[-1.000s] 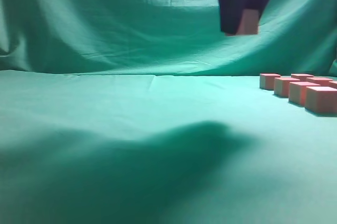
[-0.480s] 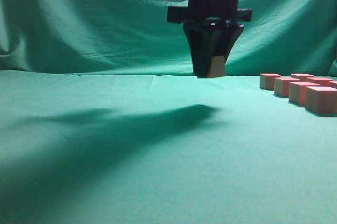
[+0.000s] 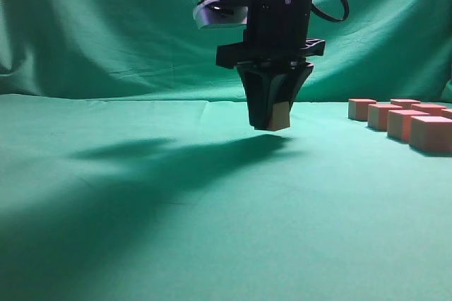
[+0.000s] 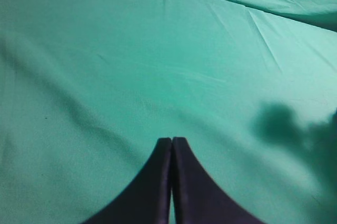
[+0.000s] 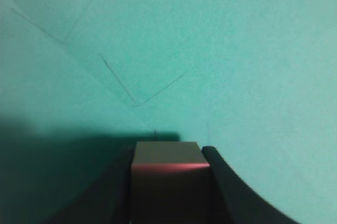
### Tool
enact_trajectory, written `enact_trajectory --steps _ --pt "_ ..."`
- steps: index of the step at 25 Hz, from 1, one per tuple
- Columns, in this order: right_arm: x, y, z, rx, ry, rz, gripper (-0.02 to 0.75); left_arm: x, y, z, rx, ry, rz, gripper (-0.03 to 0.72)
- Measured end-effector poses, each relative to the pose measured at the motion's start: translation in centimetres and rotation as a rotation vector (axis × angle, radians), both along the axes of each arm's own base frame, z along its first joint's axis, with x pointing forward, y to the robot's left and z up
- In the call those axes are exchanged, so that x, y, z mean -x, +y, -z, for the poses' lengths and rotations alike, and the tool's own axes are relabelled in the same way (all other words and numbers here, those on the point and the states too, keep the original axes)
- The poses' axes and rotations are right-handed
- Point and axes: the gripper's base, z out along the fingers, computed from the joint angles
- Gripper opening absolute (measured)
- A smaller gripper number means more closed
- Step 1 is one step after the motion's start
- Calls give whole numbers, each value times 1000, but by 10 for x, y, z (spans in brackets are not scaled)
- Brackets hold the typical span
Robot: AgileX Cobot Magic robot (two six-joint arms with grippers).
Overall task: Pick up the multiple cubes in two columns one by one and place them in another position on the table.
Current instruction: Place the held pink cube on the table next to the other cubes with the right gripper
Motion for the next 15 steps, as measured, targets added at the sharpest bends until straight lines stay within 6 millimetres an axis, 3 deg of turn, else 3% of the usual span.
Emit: enact_trajectory --steps 15 --pt "-2 -2 9 38 2 -9 266 0 0 0 0 0 0 0"
